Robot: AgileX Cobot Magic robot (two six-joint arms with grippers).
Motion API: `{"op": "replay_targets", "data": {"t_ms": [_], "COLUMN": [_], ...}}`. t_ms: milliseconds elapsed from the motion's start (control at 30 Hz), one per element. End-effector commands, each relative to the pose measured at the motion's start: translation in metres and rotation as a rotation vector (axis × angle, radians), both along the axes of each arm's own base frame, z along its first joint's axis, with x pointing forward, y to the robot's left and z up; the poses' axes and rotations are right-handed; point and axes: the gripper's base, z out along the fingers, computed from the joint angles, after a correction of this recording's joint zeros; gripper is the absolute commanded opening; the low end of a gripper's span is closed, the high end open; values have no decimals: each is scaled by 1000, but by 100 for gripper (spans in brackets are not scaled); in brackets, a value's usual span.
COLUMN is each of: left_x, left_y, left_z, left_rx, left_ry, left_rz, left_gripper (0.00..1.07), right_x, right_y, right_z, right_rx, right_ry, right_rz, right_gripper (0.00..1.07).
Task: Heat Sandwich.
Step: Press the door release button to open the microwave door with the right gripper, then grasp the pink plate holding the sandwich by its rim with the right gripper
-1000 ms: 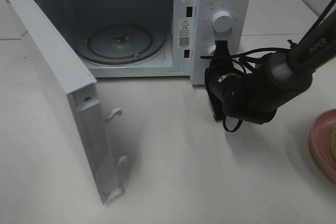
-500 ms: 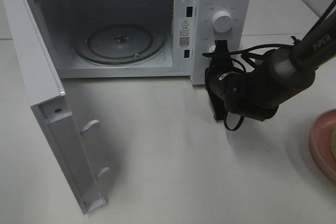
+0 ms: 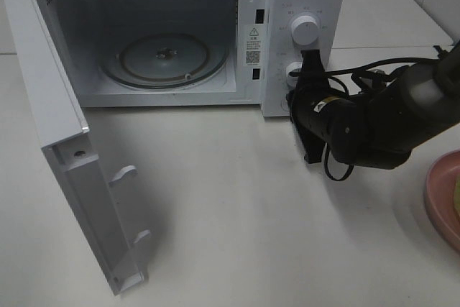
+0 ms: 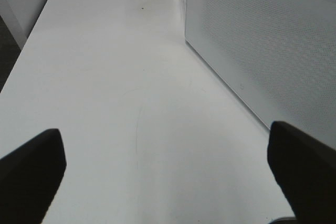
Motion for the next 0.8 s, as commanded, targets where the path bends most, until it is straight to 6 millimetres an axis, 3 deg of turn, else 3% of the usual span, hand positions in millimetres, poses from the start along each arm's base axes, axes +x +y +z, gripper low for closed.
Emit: {"op": "replay_targets", "data": {"t_ms": [33,233,567,800], "left_x": [-4,-4,-4,-4], "left_y": [0,0,0,0], "left_z": [-1,-1,-1,-1], "left_rx": [-5,-5,-5,-5], "left_ry": [-28,-28,-28,-28], "left_rz": [-2,-2,-2,-2], "left_gripper": [101,101,101,101], "right_x": [-9,-23,-47,-64], "right_y": [0,-4,-12,-10], "right_z": [9,10,31,44], "right_rx": [16,8,-75,-289], "right_ry": [-30,40,104,205], "right_rz": [21,40,131,364], "right_gripper": [1,1,2,4]}}
